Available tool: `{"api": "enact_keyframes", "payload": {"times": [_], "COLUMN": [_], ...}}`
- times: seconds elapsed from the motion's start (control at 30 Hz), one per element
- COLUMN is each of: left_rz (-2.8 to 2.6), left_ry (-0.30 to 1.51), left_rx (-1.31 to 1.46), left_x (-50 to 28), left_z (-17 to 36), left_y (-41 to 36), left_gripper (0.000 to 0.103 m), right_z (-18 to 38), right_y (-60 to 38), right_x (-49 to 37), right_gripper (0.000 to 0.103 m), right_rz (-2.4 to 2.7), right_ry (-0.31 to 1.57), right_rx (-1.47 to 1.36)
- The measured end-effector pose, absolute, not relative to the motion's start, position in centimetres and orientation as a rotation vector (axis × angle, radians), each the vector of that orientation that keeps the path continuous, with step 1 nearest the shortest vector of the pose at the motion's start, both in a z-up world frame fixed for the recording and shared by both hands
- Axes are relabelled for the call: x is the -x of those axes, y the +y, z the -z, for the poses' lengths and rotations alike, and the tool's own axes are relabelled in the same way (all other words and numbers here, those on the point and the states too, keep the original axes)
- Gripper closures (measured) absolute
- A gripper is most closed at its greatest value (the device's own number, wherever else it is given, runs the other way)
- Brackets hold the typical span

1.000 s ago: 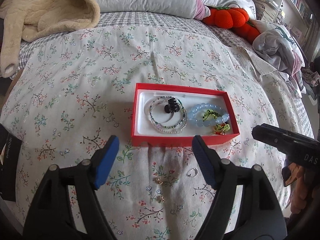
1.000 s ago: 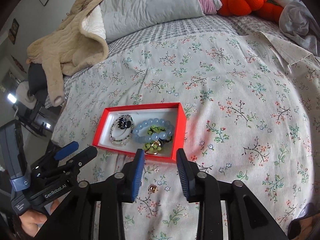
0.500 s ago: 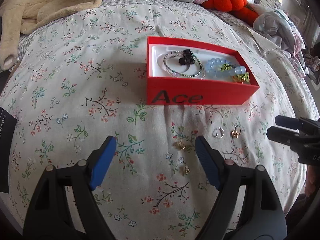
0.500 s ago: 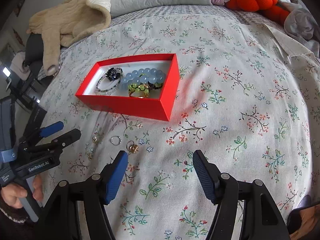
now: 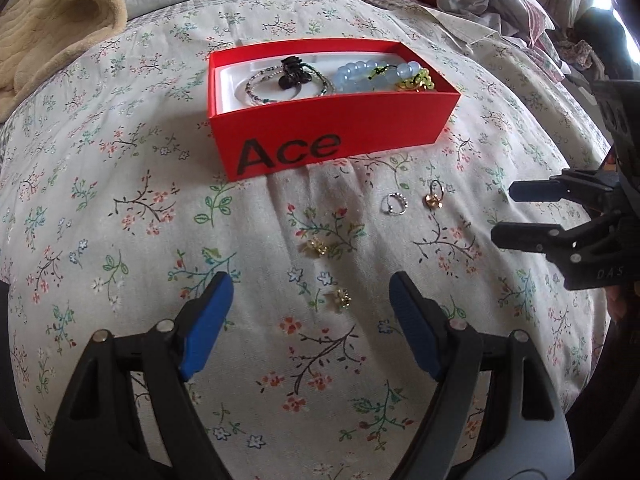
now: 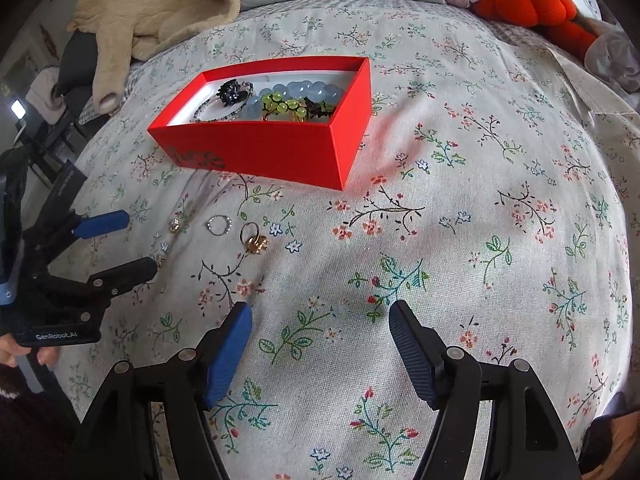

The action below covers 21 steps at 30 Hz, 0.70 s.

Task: Organize jewelry
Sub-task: 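Withdraw both open tools toward the small rings and earrings beside the box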

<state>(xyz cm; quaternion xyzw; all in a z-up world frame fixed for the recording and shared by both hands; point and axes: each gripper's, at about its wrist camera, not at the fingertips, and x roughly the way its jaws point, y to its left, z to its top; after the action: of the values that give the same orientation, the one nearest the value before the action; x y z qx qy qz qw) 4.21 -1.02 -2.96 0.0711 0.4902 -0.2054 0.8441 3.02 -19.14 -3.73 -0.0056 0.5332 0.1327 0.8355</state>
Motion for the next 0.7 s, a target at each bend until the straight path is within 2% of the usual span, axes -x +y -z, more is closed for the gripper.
{"api": "enact_keyframes", "payload": {"times": [0.03,0.2,0.27,0.53,0.7], "left_rz": [0.452,0.476,0.477,0.457,0.435], "left_ry": [1.043,1.101,1.105,1.119,1.123], "left_rx": [-0.139,-0.131,-0.142,-0.144,-0.149], "left_x": [-4.3,-5.3,-5.5,-6.3,-6.7], "left_z": [3.0,4.0,4.4,4.8,5.1], "left_y": [-1.2,-1.9,-2.2,-2.4,-2.2], "left_gripper": [0.030,0.064,0.069,0.073,0.083], "right_z": [4.0,4.5,4.5,4.6,4.6], "right_y": [-19.1,-18.7,-18.6,-18.4,-18.4], "right_x": [-3.0,-2.7,-2.8,-2.9,-2.9], "right_gripper": [0.031,0.027,0.027,0.024,0.023], "right_rz": [-0.282,-0.287,-0.285,-0.285,-0.285], "right_ry": [1.136,1.131,1.132,1.129,1.129], "right_rx": [0.022,0.066,0.072,0.078,0.078]}}
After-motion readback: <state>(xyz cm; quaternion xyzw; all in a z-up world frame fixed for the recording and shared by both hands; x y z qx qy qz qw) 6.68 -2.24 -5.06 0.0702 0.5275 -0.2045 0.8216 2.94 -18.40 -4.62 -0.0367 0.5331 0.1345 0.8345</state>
